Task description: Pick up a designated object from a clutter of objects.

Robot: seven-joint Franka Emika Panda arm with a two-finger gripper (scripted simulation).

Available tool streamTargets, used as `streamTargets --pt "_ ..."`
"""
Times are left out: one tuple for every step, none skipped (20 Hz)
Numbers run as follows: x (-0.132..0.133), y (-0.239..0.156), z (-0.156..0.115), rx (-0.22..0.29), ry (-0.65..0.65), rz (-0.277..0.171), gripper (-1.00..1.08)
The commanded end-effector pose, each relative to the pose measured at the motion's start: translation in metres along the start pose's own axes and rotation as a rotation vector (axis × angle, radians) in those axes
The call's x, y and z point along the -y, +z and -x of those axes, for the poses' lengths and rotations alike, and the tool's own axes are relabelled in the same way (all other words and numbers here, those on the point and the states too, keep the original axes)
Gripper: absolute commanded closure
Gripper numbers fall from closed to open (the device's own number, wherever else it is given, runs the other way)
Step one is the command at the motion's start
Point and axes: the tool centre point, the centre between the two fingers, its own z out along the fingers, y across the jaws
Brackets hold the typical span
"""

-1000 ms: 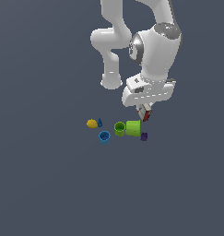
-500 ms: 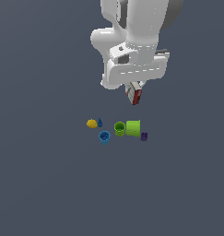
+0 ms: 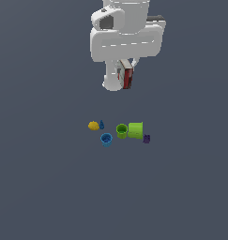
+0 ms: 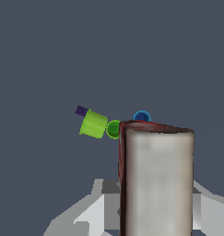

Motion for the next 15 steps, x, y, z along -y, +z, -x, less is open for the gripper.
streamTargets --pt "-0.008 -0.014 0.002 0.002 0.0 0.001 1.08" --pt "-0.011 -0.018 0.002 0.002 0.0 0.001 1.08" --pt "-0.013 -0.022 0.003 0.002 0.0 0.001 1.08" --pt "-0.015 -0.026 0.003 0.002 0.0 0.002 1.08" --pt "-0.017 -0.029 0.003 0.002 0.0 0.002 1.08" --pt "-0.018 -0.031 0.003 0.002 0.0 0.002 1.08" --pt "-0.02 -0.033 0.004 0.002 0.0 0.002 1.08" --pt "-0.021 -0.035 0.004 0.002 0.0 0.002 1.08" --pt "-0.021 -0.036 0.003 0.002 0.0 0.002 1.08" --pt "-0.022 -0.036 0.003 0.002 0.0 0.002 1.08" --pt "-0.022 -0.036 0.003 0.002 0.0 0.002 1.08" --pt "-0.021 -0.036 0.003 0.002 0.0 0.002 1.08" --pt "-0.021 -0.035 0.003 0.002 0.0 0.002 1.08" --pt "-0.02 -0.034 0.002 0.002 0.0 0.002 1.08" --pt "-0.02 -0.034 0.002 0.002 0.0 0.002 1.08"
